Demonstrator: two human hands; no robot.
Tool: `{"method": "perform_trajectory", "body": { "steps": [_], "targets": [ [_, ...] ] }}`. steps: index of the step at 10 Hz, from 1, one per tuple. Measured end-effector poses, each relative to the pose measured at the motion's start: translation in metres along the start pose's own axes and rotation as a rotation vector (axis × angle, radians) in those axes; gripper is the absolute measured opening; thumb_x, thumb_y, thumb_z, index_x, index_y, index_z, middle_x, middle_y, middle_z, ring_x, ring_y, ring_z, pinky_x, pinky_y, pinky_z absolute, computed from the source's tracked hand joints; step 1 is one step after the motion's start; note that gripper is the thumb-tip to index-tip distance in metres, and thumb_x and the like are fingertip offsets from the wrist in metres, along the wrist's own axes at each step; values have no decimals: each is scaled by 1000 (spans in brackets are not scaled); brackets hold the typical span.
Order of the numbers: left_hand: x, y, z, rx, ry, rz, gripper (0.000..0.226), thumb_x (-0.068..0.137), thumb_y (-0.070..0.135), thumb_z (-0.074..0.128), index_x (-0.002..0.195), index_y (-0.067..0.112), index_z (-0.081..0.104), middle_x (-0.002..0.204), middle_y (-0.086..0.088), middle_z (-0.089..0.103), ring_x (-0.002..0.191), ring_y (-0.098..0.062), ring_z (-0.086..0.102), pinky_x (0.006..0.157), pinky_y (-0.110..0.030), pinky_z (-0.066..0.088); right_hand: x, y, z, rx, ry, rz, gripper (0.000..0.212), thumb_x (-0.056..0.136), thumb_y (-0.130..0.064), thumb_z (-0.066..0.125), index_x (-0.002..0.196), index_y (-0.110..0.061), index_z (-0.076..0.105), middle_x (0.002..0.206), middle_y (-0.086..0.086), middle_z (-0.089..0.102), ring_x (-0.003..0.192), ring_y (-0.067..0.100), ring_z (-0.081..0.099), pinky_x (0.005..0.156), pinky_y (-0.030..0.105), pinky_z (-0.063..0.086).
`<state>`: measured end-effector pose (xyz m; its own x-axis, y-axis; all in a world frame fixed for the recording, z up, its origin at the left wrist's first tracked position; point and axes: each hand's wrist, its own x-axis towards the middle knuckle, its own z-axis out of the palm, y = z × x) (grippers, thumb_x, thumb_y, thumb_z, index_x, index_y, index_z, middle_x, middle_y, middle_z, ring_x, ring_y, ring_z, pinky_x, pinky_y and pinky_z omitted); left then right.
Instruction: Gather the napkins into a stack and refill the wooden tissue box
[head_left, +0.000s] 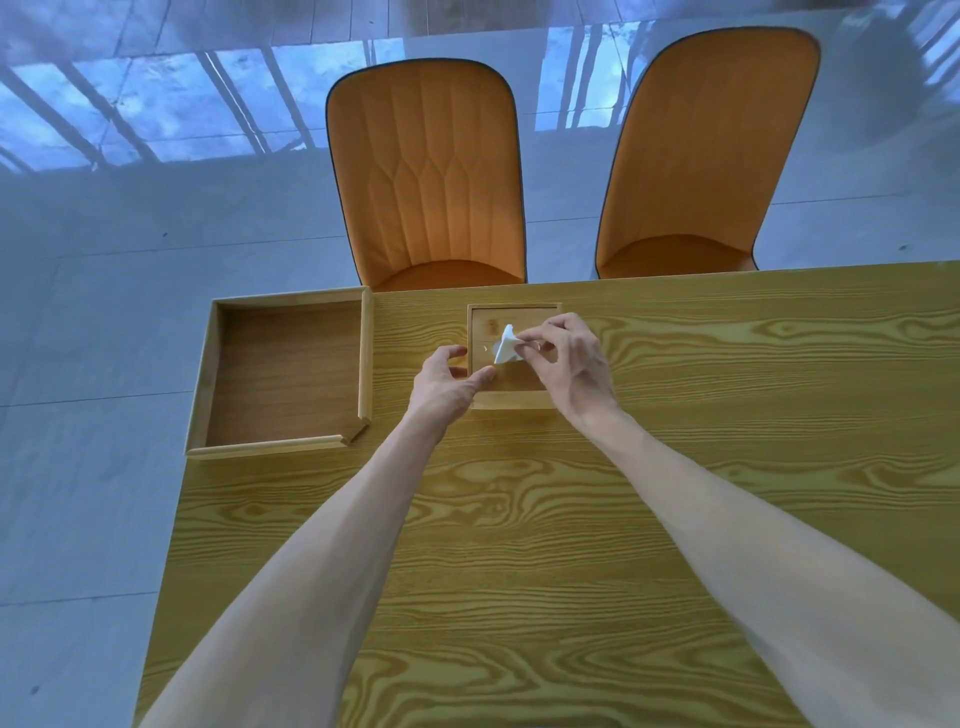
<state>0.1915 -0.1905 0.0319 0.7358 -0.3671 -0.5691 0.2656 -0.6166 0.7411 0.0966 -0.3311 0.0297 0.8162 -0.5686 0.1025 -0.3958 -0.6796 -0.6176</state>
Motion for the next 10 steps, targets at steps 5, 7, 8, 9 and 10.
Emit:
{"method": "perform_trajectory", "body": {
  "steps": [5, 7, 8, 9, 10],
  "targets": [
    [0, 0, 0, -11, 2, -18, 63, 85, 32, 75, 140, 22, 48, 116, -1, 58, 97, -18, 60, 90, -40, 55, -16, 5, 7, 250, 192, 29, 18, 92, -20, 68, 106, -10, 76, 104, 8, 64, 73, 8, 62, 74, 28, 60],
    [-2, 0, -1, 40, -10, -8, 61, 87, 38, 72, 140, 22, 47, 118, -2, 61, 96, -18, 61, 87, -38, 54, -17, -1, 1, 333, 175, 146, 29, 101, -30, 52, 122, -12, 61, 105, 2, 66, 91, 9, 61, 76, 4, 45],
    [-7, 2, -5, 149, -17, 38, 58, 90, 42, 66, 141, 22, 46, 125, -4, 63, 98, -19, 63, 93, -40, 52, -15, 2, -4, 239, 161, 202, 29, 102, -33, 48, 120, -14, 60, 107, 3, 67, 94, 13, 61, 83, 28, 52],
    [-15, 8, -12, 377, -22, 70, 55, 93, 45, 59, 142, 24, 45, 126, -3, 64, 108, -23, 63, 97, -45, 50, -19, 0, -15, 147, 99, 231, 27, 102, -33, 47, 115, -14, 59, 106, 4, 68, 93, 17, 63, 73, 30, 51],
    [-22, 19, -20, 646, -60, 78, 53, 94, 50, 53, 141, 27, 45, 125, -2, 65, 113, -25, 61, 96, -44, 50, -17, 0, -31, -36, -65, 223, 31, 101, -36, 46, 120, -16, 58, 110, 3, 69, 94, 21, 66, 68, 30, 51]
  ]
}}
